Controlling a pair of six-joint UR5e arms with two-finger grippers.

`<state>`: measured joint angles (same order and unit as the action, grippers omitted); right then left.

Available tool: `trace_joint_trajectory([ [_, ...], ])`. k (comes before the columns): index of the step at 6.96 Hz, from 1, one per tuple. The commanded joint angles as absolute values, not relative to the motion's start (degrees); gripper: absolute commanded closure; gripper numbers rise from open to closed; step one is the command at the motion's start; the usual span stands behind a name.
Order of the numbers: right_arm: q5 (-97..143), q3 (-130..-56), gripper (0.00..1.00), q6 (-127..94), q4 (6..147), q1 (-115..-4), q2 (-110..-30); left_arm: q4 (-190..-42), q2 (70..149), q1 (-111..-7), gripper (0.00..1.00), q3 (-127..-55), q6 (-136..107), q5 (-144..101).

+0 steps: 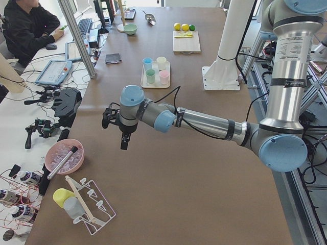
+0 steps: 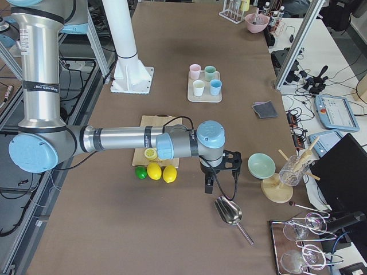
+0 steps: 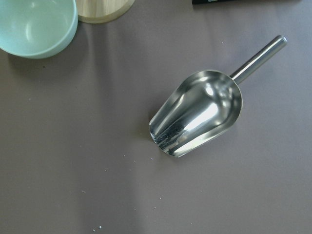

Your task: Place all cups on tray

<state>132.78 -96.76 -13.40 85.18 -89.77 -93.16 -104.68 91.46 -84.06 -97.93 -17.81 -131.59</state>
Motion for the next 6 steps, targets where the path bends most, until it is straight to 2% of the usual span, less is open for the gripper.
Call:
trace_joint_trajectory([
  [1, 132.8, -97.1, 0.00, -13.1, 85.0, -89.8, -96.4, -105.2, 87.9, -87.1, 0.02, -94.4, -10.9, -132.4],
  [6, 133.9, -96.6, 0.00, -14.0, 86.3, -87.4, -91.8, -104.8, 86.3, -89.0, 0.02, -94.3, -10.6, -135.2],
])
